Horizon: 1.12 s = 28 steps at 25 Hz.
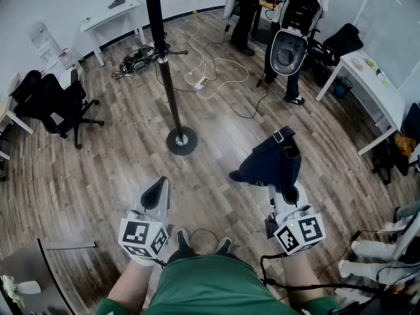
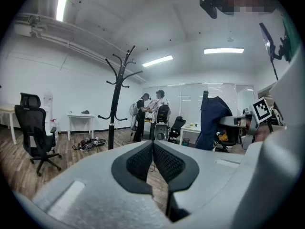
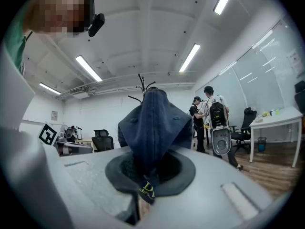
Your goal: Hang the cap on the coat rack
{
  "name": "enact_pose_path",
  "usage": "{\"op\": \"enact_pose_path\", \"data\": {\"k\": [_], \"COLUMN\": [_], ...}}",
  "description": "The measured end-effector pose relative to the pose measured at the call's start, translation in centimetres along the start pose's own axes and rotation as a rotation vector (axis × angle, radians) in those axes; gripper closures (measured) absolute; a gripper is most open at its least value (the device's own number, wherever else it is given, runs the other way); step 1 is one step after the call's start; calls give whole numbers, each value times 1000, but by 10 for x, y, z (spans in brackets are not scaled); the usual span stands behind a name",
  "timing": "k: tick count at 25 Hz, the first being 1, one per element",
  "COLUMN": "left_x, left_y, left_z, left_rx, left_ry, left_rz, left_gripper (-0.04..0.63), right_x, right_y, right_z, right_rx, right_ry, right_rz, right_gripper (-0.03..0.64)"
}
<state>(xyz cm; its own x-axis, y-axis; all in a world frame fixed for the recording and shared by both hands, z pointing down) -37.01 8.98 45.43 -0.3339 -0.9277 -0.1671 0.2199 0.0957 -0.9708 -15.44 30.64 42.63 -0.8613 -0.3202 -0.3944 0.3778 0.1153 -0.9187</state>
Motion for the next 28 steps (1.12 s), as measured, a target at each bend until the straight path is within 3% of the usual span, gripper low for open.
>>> {"op": "enact_pose_path", "data": {"k": [8, 22, 28], "left_x": [-18, -87, -88], "left_y": [11, 29, 32], "left_z": [1, 30, 66], "left_rx": [-1, -3, -15], "left_ry": [-16, -15, -26], "left_rz": [25, 67, 71], "left_gripper": [583, 583, 583], "right_x": [-14, -75, -105], "right_y": [8, 31, 42], "right_z": [-27, -54, -45], "right_rx": [-16, 8, -19], "right_ry": [-32, 0, -12], "right_rz": [4, -62, -62], "right_gripper": [595, 592, 592]}}
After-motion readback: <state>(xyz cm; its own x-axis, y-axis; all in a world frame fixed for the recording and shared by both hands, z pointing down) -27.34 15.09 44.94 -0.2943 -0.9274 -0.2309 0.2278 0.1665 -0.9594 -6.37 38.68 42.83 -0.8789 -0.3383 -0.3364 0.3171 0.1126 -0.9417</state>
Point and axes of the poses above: the fingertips, and each gripper's own axes: z forward along the fingers, x to its left, y out of its top, the point moved 4 cm from there along -z, backward along the fingers, and after that the axes turned 14 degrees about z, right-handed, at the moved point
